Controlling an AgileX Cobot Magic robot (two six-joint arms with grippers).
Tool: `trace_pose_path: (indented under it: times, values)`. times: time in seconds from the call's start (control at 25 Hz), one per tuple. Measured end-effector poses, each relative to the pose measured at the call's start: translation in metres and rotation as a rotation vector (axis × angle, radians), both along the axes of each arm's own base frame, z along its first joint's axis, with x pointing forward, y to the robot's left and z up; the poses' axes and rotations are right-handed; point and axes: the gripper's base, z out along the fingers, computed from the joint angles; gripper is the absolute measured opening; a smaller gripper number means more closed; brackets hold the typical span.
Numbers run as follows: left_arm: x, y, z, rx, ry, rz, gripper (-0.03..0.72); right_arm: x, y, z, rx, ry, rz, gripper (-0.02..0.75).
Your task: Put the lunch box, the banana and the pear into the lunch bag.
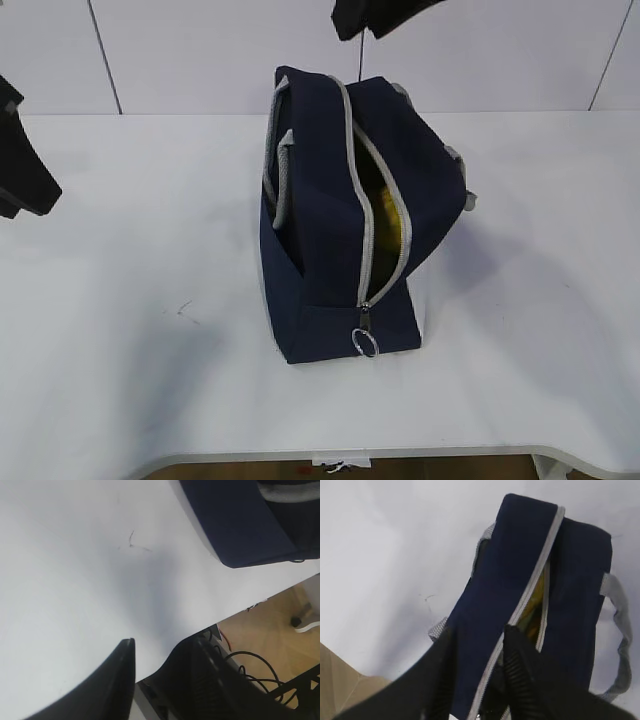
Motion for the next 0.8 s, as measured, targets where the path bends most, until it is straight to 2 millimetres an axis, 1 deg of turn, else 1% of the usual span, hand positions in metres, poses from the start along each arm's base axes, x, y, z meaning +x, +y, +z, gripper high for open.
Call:
trace_pose_path:
  times: [0.12,0.16,0.2,0.24,0.32,0.48,0.6,0.72,0.8]
  values:
    - [0.000,0.000,0.000,0.002,0.000,0.000,0.288,-0.010,-0.006,-0.009,0.010,-0.033,-0.005,0.244]
    - [0.000,0.000,0.000,0.002,0.000,0.000,0.288,-0.016,-0.009,-0.010,0.016,-0.059,-0.003,0.244]
    - [0.000,0.000,0.000,0.004,0.000,0.000,0.288,-0.022,-0.013,-0.008,0.029,-0.103,-0.001,0.244]
    - [0.000,0.000,0.000,0.003,0.000,0.002,0.288,-0.028,-0.016,-0.011,0.038,-0.134,-0.002,0.244]
    - [0.000,0.000,0.000,0.003,0.000,0.002,0.288,-0.045,-0.026,-0.010,0.063,-0.220,-0.004,0.244]
    - [0.000,0.001,0.000,0.007,0.000,0.002,0.288,-0.076,-0.044,-0.032,0.082,-0.347,-0.009,0.244]
    - [0.000,0.001,0.000,0.014,-0.001,0.001,0.288,-0.099,-0.058,-0.055,0.077,-0.425,-0.008,0.244]
    - [0.000,0.001,-0.001,0.015,-0.001,0.001,0.288,-0.114,-0.067,-0.086,0.067,-0.439,-0.019,0.244]
    - [0.000,0.001,-0.001,0.015,-0.001,0.001,0.288,-0.118,-0.070,-0.099,0.059,-0.433,-0.024,0.244]
